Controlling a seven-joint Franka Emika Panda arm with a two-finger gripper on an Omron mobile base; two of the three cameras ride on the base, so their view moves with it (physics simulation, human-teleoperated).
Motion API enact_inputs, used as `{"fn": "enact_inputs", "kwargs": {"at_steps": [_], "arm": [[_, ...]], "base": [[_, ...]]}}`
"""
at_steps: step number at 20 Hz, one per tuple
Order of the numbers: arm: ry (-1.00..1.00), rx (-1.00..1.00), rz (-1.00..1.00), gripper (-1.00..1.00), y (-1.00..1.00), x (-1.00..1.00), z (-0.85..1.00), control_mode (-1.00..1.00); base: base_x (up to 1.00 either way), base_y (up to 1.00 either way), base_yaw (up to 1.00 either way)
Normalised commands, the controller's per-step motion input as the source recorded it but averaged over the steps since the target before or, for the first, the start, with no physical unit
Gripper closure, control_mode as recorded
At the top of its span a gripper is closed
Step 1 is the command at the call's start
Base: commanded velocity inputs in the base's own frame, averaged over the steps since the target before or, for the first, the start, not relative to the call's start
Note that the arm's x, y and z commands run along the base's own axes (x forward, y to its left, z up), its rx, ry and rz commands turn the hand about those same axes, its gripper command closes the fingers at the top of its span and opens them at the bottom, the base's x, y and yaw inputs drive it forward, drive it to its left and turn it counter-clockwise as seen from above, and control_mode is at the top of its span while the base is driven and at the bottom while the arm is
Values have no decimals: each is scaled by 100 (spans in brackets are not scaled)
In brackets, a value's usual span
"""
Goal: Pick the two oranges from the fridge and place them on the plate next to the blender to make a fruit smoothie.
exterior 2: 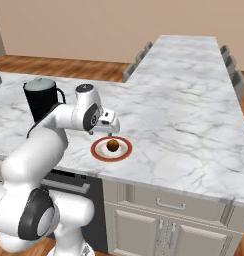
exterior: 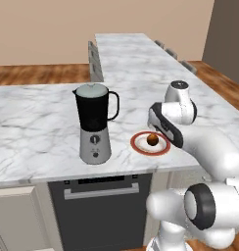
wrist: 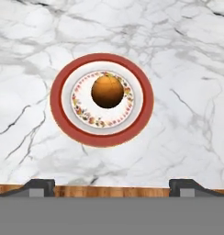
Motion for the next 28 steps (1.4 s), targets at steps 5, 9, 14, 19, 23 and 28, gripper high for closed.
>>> {"fn": "enact_inputs", "kwargs": {"at_steps": [5, 9, 14, 19, 23, 28], "arm": [[-7, 2, 0, -100, -12, -100, 24, -100], [-19, 0, 0, -100, -2, -100, 8, -100], [-6, 0, 0, -100, -6, -20, 0, 100], [0, 0, 0, -100, 0, 0, 0, 100], [0, 0, 0, -100, 0, 0, 0, 100], [0, 0, 0, -100, 0, 0, 0, 100]], "base": [[0, 0, 0], [0, 0, 0], [-80, -19, -33], [-62, 0, -76], [-9, 0, -90], [0, -7, -89]]}}
